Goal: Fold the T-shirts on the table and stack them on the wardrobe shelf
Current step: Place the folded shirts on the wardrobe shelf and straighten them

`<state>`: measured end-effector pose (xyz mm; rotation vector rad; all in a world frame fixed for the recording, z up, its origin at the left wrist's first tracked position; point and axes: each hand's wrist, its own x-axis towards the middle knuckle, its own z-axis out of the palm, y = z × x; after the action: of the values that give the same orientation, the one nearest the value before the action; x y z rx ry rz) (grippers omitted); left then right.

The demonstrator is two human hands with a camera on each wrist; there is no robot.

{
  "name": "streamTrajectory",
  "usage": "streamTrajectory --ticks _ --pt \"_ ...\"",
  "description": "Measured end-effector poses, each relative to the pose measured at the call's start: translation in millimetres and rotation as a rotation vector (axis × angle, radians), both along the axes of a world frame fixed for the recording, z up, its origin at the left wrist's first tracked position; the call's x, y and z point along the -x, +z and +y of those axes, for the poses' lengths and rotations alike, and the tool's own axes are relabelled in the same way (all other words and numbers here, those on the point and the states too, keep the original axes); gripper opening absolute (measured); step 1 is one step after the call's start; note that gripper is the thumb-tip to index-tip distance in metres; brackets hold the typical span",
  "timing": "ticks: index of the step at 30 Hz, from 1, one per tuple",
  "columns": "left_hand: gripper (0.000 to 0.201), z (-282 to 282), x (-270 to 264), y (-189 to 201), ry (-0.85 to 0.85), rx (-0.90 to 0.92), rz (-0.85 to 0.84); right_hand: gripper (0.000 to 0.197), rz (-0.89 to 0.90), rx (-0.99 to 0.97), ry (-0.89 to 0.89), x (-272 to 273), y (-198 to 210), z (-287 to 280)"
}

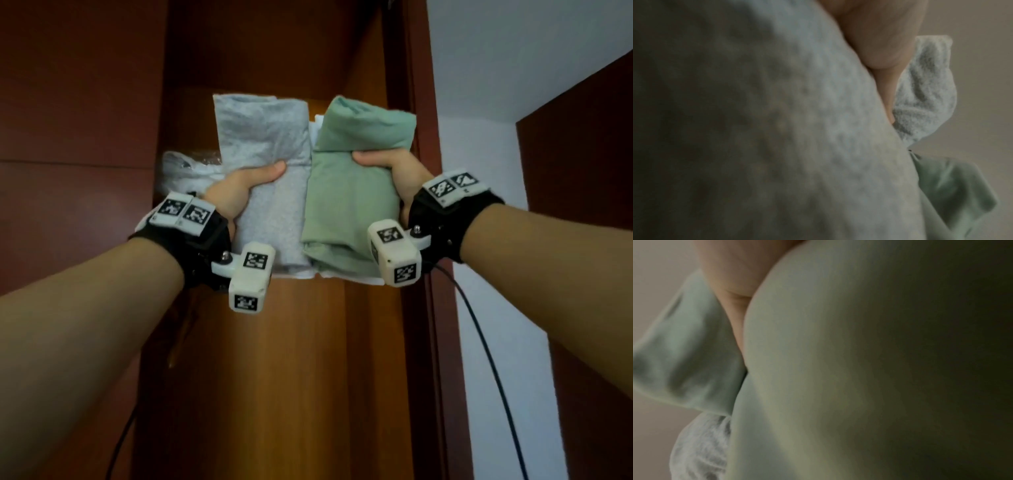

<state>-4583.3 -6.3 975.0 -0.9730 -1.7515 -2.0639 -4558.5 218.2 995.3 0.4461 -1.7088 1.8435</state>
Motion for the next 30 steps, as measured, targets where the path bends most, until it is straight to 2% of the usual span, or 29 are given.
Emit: streamTrajectory --ticks 3,5,8,12,16,17,20,22,25,28,30 --pt "0.021 0 24 30 0.02 0.012 0.041 0.053 0.084 -0.025 0.07 21 22 -6" --pt "0.021 1 39 46 0.038 0.017 0.055 0.041 0.113 -0.037 0.104 37 36 -5" --pt "0.025 6 59 65 0.072 0.015 0.075 0.037 0.138 -0.046 0.149 59 52 -1" --pt "0.044 14 85 84 0.115 -0.008 0.062 0.037 0.16 -0.053 0.158 85 72 7" --pt "0.05 25 106 100 0.145 0.009 0.037 0.038 0.166 -0.055 0.146 109 91 21" --pt "0.046 27 111 105 0.15 0.013 0.039 0.039 0.17 -0.054 0.143 114 95 24" --pt "0.009 32 122 120 0.208 -0.051 0.075 0.043 0.17 -0.071 0.132 129 109 34" --pt "0.016 34 126 128 0.262 -0.06 0.058 0.038 0.168 -0.089 0.123 137 116 39" --pt "0.012 31 131 140 0.346 0.058 0.01 0.041 0.147 -0.129 0.104 144 127 39" --pt "0.05 26 146 146 0.447 0.294 -0.032 0.051 0.076 -0.242 -0.007 153 136 37" --pt "0.052 27 149 143 0.51 0.397 -0.003 0.048 0.033 -0.334 -0.017 160 138 38"
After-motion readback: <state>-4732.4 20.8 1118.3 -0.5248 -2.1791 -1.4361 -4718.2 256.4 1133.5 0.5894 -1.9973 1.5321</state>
